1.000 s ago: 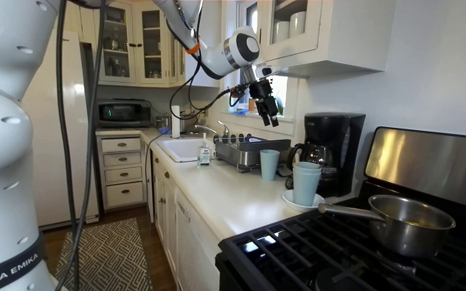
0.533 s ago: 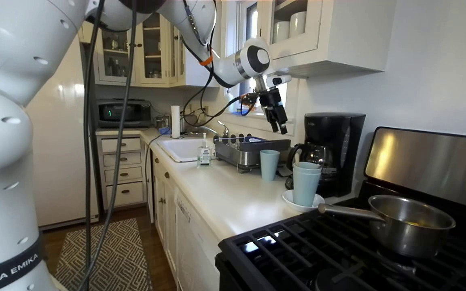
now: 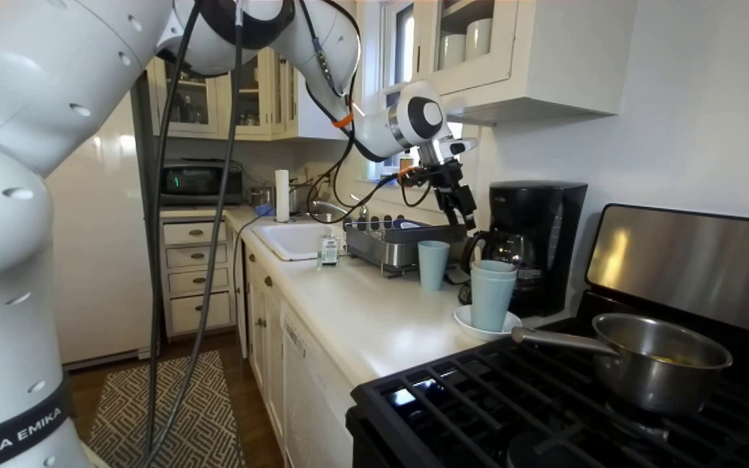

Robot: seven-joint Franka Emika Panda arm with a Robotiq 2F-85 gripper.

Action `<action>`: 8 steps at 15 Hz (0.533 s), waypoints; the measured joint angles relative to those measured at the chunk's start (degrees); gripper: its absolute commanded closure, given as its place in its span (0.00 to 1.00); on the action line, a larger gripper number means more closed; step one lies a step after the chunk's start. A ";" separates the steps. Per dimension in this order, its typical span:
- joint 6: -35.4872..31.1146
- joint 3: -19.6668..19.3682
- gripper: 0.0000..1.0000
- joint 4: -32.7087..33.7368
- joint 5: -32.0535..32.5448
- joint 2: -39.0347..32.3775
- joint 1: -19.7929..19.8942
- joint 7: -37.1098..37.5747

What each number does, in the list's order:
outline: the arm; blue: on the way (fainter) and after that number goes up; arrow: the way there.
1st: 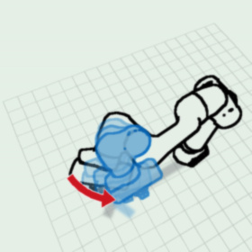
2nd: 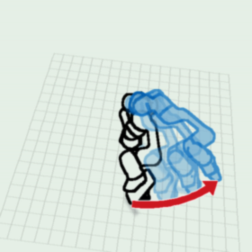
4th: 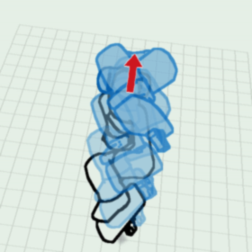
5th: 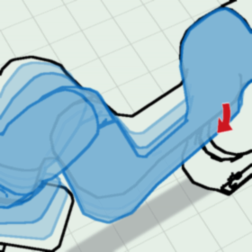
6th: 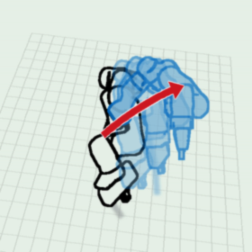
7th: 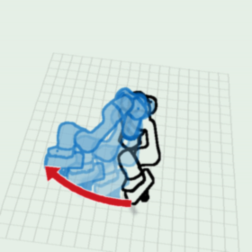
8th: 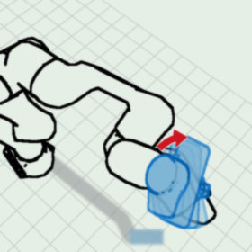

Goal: Remove the kettle from the coffee machine and then put it on the counter

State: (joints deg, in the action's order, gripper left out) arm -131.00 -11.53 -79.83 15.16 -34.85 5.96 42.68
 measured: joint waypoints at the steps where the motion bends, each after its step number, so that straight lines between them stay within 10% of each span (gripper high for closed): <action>1: -1.83 -0.52 0.00 -0.01 0.06 -0.56 -0.13 -0.18; 8: -10.21 -3.87 0.00 -0.10 0.04 -4.04 -1.48 -0.11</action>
State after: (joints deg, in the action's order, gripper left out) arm -141.22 -15.40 -79.93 15.20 -38.88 4.48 42.57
